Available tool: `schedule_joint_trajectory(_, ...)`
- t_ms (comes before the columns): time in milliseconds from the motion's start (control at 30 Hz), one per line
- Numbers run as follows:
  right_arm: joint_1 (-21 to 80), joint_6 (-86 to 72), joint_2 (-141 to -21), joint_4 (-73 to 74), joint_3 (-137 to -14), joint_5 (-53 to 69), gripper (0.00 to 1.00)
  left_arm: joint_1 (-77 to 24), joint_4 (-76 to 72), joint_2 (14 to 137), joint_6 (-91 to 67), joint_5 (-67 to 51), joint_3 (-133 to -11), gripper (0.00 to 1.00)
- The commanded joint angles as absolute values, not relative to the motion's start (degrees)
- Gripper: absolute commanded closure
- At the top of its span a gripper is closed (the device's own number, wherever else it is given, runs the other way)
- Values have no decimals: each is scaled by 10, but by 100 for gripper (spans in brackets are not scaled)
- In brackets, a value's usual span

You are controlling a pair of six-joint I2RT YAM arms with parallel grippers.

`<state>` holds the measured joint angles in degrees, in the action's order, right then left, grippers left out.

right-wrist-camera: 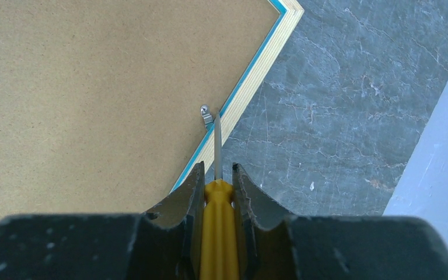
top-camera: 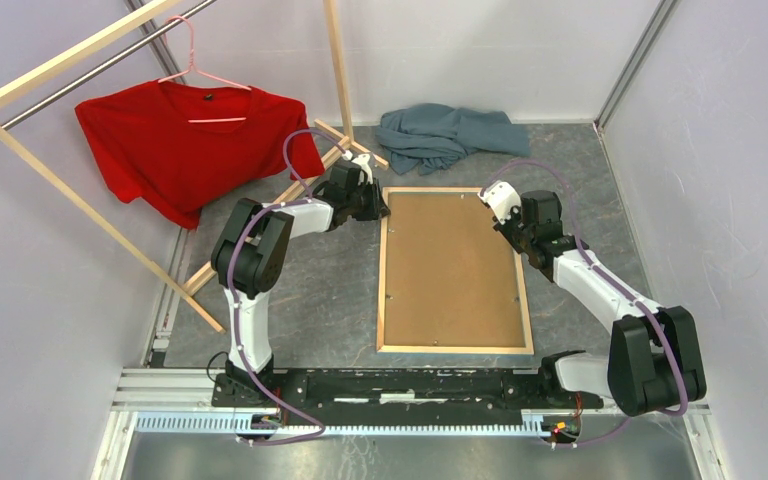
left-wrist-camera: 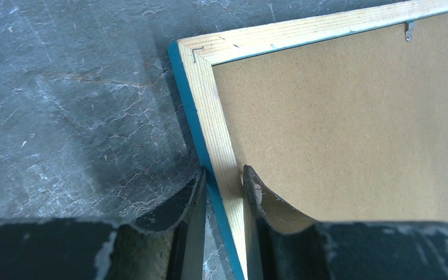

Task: Take the photo out of the frame
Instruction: Release the photo frame item from the photo frame.

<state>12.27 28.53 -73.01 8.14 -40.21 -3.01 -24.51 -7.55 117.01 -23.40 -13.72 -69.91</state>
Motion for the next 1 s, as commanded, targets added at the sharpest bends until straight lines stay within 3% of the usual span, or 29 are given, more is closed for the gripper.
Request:
schedule_joint_trajectory(0,124,292,-727,91,-405,-21,100,-244,-67,1193,-252,-149,-692,74)
schedule_joint_trajectory(800,124,293,-723,110,-411,-5,100,-241,-66,1196,-265,-145,-688,76)
schedule_joint_trajectory(967,125,277,-724,110,-414,-1,100,-241,-65,1188,-284,-134,-680,81)
